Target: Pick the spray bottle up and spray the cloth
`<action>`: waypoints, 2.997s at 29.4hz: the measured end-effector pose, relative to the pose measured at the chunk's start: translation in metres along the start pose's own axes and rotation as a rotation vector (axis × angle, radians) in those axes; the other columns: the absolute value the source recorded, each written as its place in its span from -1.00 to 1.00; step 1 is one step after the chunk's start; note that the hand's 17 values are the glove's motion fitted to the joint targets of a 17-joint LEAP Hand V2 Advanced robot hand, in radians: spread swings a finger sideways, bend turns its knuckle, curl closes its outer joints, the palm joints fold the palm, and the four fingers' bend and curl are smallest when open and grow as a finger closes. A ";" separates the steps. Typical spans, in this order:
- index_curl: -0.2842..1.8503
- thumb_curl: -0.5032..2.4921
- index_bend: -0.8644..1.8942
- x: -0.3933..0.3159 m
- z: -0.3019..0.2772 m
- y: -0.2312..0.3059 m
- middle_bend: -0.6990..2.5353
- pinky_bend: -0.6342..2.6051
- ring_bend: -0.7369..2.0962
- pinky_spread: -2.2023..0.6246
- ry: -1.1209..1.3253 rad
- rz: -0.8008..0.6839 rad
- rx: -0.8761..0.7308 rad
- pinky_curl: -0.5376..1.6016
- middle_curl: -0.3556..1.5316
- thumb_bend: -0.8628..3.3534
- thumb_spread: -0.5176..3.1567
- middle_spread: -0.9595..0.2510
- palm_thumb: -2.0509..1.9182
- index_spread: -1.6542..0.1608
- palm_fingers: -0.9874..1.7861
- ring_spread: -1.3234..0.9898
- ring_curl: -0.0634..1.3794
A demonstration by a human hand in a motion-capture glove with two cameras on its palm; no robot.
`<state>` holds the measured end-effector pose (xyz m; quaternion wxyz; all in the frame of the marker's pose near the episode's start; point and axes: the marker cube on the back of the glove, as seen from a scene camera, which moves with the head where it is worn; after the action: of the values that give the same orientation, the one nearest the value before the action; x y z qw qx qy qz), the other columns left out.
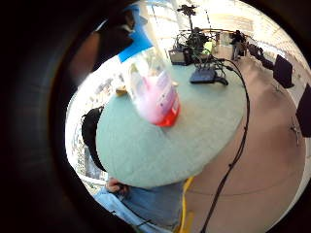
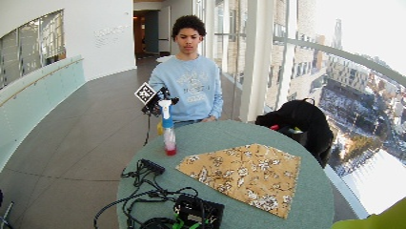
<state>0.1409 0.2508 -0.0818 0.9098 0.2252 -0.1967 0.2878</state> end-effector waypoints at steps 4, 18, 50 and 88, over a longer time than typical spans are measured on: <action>-0.49 -0.49 -0.28 0.016 0.008 -0.019 -0.33 -0.49 -0.26 0.70 -0.054 0.087 0.045 -0.22 -0.23 -0.60 -0.17 0.49 0.24 0.40 0.07 0.16 -0.50; -0.53 -0.48 -0.32 0.055 0.036 -0.070 -0.34 -0.46 -0.21 0.69 -0.339 0.207 0.059 -0.19 -0.22 -0.60 -0.19 0.48 0.27 0.40 0.10 0.15 -0.46; -0.49 -0.33 -0.26 0.056 0.067 -0.093 -0.32 -0.47 -0.14 0.69 -0.385 0.261 0.171 -0.17 -0.16 -0.57 -0.35 0.33 0.53 0.51 0.47 0.03 -0.38; -0.45 -0.24 -0.29 -0.059 0.132 -0.261 -0.36 -0.45 -0.13 0.67 0.002 0.164 -0.713 -0.15 -0.12 -0.60 -0.40 0.37 0.53 0.57 0.51 0.05 -0.34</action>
<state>0.2264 -0.0353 -0.0793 0.9052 -0.1231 -0.3011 0.2735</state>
